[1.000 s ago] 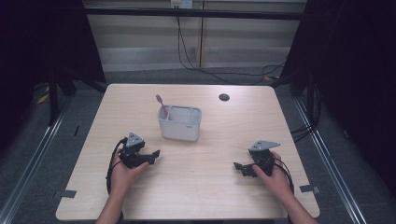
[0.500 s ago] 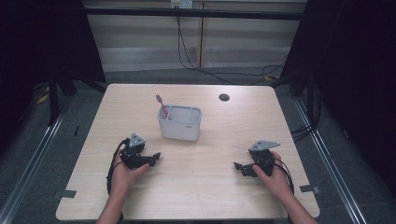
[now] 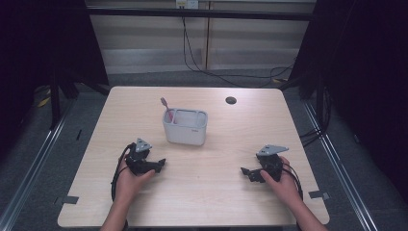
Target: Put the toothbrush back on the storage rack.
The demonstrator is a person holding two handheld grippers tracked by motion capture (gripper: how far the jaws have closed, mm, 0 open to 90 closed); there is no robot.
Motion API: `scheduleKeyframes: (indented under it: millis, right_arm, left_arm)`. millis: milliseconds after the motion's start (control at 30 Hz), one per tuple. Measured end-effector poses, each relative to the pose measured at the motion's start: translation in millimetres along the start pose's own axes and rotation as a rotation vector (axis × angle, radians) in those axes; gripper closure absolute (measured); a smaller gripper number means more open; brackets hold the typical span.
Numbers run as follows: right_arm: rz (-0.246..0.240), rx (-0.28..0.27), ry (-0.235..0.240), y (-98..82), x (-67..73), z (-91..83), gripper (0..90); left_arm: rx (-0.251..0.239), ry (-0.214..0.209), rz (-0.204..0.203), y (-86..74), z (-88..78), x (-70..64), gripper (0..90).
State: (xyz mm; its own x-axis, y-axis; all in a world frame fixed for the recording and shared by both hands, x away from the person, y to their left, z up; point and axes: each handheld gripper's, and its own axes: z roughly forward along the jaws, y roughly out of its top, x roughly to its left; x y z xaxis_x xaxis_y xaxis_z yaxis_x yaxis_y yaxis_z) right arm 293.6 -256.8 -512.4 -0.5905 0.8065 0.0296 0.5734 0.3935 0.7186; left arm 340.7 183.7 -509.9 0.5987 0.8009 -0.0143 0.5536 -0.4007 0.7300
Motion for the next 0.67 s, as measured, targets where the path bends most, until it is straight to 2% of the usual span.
scheduleKeyframes:
  millis: [200,667]
  right_arm:
    - [0.000,0.000,0.000,0.0,0.0,0.0,11.9]
    - [0.002,0.001,0.000,0.0,0.1,0.0,11.8]
  left_arm:
    - [0.005,0.009,-0.004,0.4,0.7,0.6,15.7]
    - [0.007,0.008,-0.004,0.5,0.7,0.8,15.4]
